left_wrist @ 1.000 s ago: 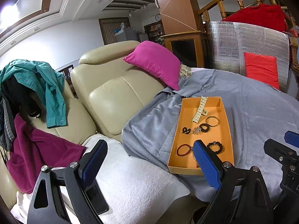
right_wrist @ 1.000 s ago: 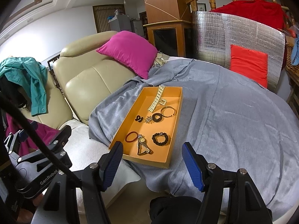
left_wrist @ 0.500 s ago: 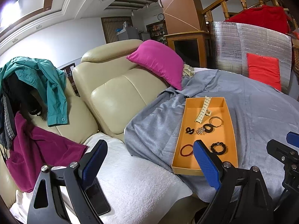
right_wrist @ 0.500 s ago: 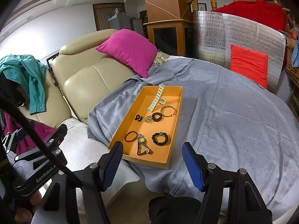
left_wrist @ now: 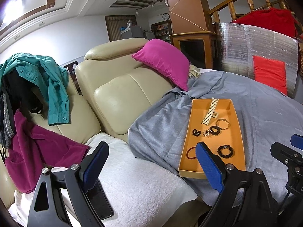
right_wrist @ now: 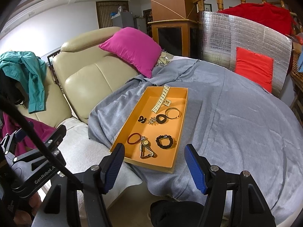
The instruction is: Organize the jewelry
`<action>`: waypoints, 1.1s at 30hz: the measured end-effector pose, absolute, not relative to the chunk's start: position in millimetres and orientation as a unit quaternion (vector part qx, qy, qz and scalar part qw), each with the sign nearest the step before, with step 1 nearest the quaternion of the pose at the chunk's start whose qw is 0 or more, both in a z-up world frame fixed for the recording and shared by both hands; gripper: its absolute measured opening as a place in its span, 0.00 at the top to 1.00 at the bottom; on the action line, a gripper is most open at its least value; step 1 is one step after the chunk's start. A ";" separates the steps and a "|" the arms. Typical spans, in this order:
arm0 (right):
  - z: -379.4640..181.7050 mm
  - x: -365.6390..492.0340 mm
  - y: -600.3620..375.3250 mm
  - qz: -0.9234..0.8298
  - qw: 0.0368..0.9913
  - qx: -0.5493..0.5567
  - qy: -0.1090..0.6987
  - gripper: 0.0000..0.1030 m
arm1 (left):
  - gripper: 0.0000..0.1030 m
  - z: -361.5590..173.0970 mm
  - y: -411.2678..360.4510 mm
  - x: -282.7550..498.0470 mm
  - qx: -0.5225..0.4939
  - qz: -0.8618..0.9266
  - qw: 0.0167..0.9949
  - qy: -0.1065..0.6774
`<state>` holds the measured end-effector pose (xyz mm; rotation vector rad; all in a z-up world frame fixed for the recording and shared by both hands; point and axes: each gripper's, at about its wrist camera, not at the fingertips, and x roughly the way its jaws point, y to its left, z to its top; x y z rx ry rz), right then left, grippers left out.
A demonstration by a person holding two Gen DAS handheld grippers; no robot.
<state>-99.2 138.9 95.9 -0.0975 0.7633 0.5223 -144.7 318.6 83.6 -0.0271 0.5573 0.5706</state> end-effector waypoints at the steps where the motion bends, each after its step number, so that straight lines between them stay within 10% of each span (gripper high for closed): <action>1: 96.0 -99.0 140.4 0.252 0.894 -0.048 0.368 0.33 | 0.10 83.3 319.9 -144.9 -0.014 0.278 0.921 0.272; 33: 72.9 -62.9 171.0 0.248 0.884 -0.048 0.393 0.33 | 0.10 69.4 348.0 -116.0 -0.010 0.285 0.910 0.300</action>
